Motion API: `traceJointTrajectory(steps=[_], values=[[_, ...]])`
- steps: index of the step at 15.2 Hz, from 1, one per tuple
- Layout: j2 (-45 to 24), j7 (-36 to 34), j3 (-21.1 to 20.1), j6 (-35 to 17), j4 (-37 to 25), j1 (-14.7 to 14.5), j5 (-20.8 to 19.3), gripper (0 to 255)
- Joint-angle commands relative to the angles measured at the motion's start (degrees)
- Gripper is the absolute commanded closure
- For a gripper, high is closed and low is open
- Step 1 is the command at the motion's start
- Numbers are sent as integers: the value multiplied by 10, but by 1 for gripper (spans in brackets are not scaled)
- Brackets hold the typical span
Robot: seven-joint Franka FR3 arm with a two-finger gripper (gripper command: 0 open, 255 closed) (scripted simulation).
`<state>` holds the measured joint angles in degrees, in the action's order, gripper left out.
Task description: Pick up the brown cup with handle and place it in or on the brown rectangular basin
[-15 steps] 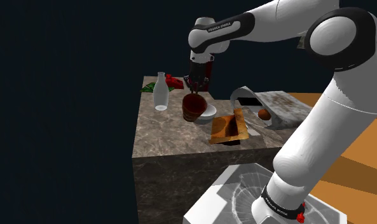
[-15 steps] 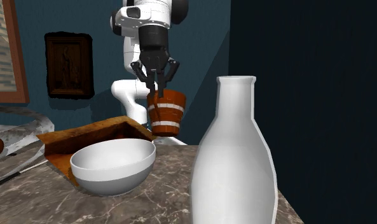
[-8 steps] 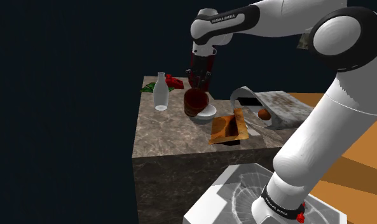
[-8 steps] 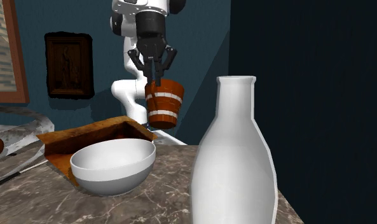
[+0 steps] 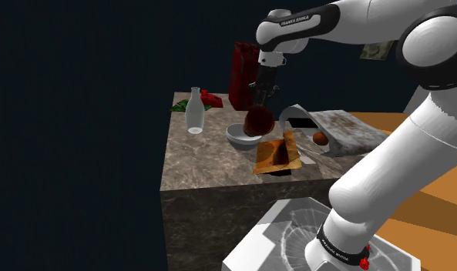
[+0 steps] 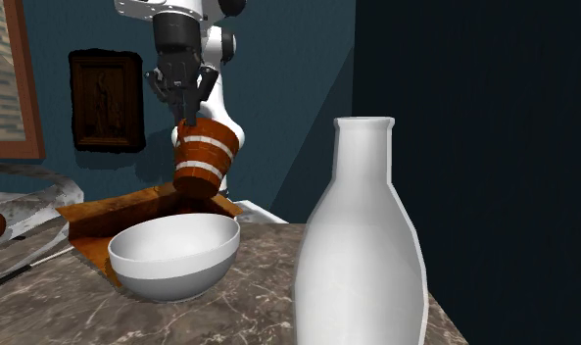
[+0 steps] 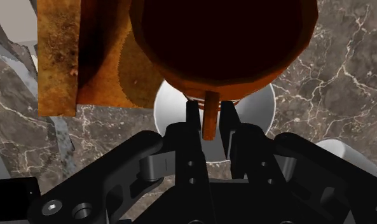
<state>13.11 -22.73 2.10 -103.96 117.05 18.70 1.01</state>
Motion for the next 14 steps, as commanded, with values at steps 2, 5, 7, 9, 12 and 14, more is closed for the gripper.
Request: traceJointTrajectory(steps=[2, 5, 7, 9, 12, 14], values=[[27, 37, 23, 11, 15, 16, -7, 255], [46, 75, 48, 21, 25, 32, -16, 255], [55, 101, 65, 27, 28, 43, -23, 255], [61, 120, 78, 24, 37, 51, -28, 255], [61, 120, 79, 1, 60, 52, -29, 255], [60, 120, 80, -14, 74, 52, -29, 255]])
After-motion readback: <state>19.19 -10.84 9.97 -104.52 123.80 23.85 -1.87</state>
